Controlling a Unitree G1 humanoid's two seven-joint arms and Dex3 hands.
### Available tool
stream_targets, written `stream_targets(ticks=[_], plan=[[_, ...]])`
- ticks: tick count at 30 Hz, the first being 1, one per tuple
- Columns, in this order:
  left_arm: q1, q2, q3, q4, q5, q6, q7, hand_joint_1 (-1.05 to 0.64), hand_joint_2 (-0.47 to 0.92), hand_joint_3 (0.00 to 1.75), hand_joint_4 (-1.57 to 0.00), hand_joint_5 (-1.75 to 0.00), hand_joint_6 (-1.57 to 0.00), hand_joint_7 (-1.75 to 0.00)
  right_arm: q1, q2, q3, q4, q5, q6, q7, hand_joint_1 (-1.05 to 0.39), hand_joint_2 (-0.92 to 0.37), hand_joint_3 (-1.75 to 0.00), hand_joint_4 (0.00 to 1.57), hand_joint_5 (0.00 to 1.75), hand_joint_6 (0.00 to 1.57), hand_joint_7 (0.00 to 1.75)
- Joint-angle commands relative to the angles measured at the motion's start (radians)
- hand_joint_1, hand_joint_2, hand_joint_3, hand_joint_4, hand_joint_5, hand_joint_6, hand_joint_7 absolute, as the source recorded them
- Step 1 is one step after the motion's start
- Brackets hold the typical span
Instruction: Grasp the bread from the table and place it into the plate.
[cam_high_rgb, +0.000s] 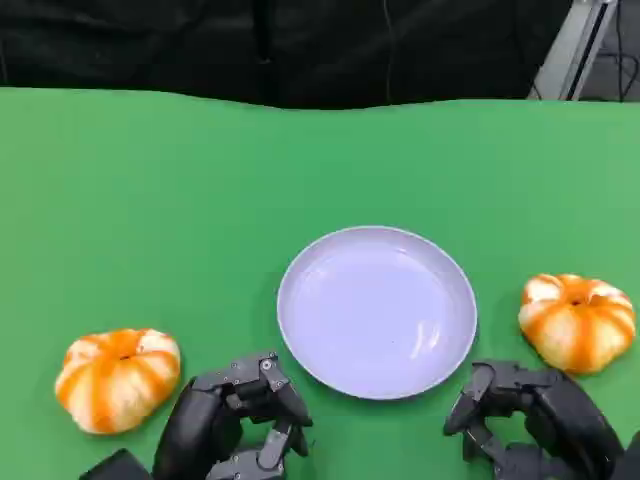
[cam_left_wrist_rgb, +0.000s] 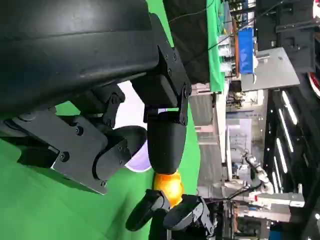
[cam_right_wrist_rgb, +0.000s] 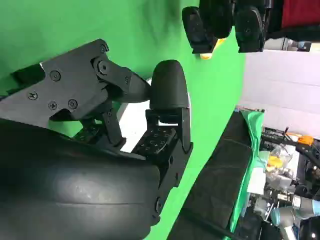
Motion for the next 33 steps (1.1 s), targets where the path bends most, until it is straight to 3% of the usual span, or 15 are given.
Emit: stream_targets(ticks=[1,20,25,26,27,29,31,33], plan=[[0.002,0.015,0.004,0.004,0.007,-0.003,0.011,-0.08,0.55,1.14,-0.91,-1.50,-0.94,-1.24,0.000,-0.008,-0.005,0.010,0.009,-0.013,-0.002,-0.13,-0.63,-0.92,0.82,1.50,0.84,1.21],[-0.004,0.018,0.005,0.017,0.010,-0.013,0.010,-0.08,0.57,1.12,-0.91,-1.49,-0.93,-1.23,-0.005,-0.009,-0.005,0.016,0.006,-0.016,-0.005,-0.11,-0.66,-0.88,0.81,1.48,0.84,1.20],[-0.002,0.013,0.014,0.009,0.001,-0.010,0.019,-0.04,0.60,1.03,-0.91,-1.32,-0.96,-1.10,-0.010,-0.008,-0.005,0.021,0.009,-0.014,-0.002,-0.12,-0.65,-0.89,0.82,1.49,0.84,1.20],[0.002,0.011,0.015,0.002,-0.003,0.000,0.021,-0.06,0.63,0.94,-0.90,-1.19,-0.98,-0.94,-0.010,-0.008,-0.005,0.022,0.007,-0.017,-0.003,-0.12,-0.65,-0.90,0.82,1.49,0.84,1.20],[0.004,0.010,0.016,-0.003,-0.005,0.007,0.022,-0.07,0.69,0.79,-0.91,-1.02,-1.06,-0.67,-0.011,-0.008,-0.005,0.024,0.006,-0.020,-0.004,-0.13,-0.64,-0.90,0.82,1.49,0.84,1.20],[0.006,0.010,0.016,-0.007,-0.010,0.011,0.021,-0.07,0.74,0.68,-0.93,-0.91,-1.12,-0.48,-0.011,-0.008,-0.005,0.026,0.008,-0.021,-0.002,-0.13,-0.64,-0.91,0.81,1.49,0.84,1.20],[0.006,0.010,0.017,-0.008,-0.016,0.010,0.018,-0.11,0.81,0.47,-0.95,-0.68,-1.17,-0.20,-0.013,-0.007,-0.006,0.029,0.013,-0.020,0.002,-0.13,-0.64,-0.92,0.81,1.50,0.83,1.21],[0.004,0.011,0.019,-0.006,-0.020,0.005,0.015,-0.13,0.86,0.34,-0.99,-0.51,-1.17,-0.06,-0.013,-0.008,-0.005,0.028,0.007,-0.020,-0.004,-0.13,-0.63,-0.92,0.81,1.50,0.84,1.21]])
